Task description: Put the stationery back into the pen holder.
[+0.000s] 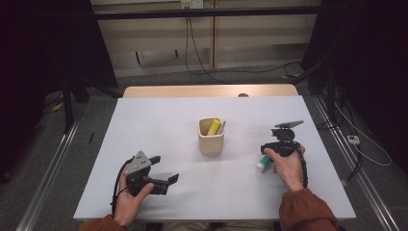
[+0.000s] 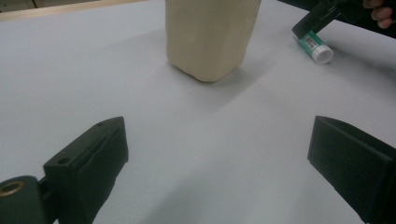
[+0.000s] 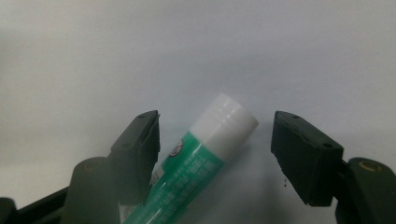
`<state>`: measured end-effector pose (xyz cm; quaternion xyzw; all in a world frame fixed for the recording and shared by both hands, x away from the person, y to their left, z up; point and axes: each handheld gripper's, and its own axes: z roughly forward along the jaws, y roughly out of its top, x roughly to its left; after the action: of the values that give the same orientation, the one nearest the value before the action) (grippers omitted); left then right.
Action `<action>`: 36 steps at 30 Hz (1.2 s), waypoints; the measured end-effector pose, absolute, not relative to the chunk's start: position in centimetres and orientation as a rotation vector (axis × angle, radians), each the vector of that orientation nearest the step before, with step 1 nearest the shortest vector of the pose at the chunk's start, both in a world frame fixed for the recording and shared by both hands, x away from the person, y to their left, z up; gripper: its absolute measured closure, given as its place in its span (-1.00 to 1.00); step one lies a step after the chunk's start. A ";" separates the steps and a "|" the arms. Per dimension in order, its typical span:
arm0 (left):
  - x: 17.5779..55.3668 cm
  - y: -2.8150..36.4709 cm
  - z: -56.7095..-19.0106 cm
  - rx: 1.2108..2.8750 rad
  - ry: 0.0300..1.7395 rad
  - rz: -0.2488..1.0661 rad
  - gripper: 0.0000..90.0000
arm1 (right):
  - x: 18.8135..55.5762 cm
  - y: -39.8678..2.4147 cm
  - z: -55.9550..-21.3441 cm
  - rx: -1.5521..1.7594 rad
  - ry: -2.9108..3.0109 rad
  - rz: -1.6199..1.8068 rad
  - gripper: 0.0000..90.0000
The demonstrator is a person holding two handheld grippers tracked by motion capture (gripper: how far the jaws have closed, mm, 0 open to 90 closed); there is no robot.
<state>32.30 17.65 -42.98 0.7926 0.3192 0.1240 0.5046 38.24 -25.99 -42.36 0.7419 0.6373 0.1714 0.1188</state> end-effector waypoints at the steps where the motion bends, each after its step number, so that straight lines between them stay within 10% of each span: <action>1: 32.3 17.6 -43.0 1.913 0.770 0.299 -0.89 | 38.3 -26.1 -42.5 2.173 1.859 0.495 -0.25; 20: 32.3 17.7 -42.9 1.912 0.770 0.306 -0.89 | 39.0 -25.9 -42.8 2.152 1.855 0.397 0.30; 36: 32.3 17.7 -43.0 1.913 0.770 0.301 -0.89 | 39.1 -26.3 -42.8 2.125 1.909 0.464 0.32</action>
<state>32.31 17.71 -42.96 0.7926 0.3189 0.1247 0.5045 39.07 -26.30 -42.76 0.7287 0.6545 0.1592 0.1236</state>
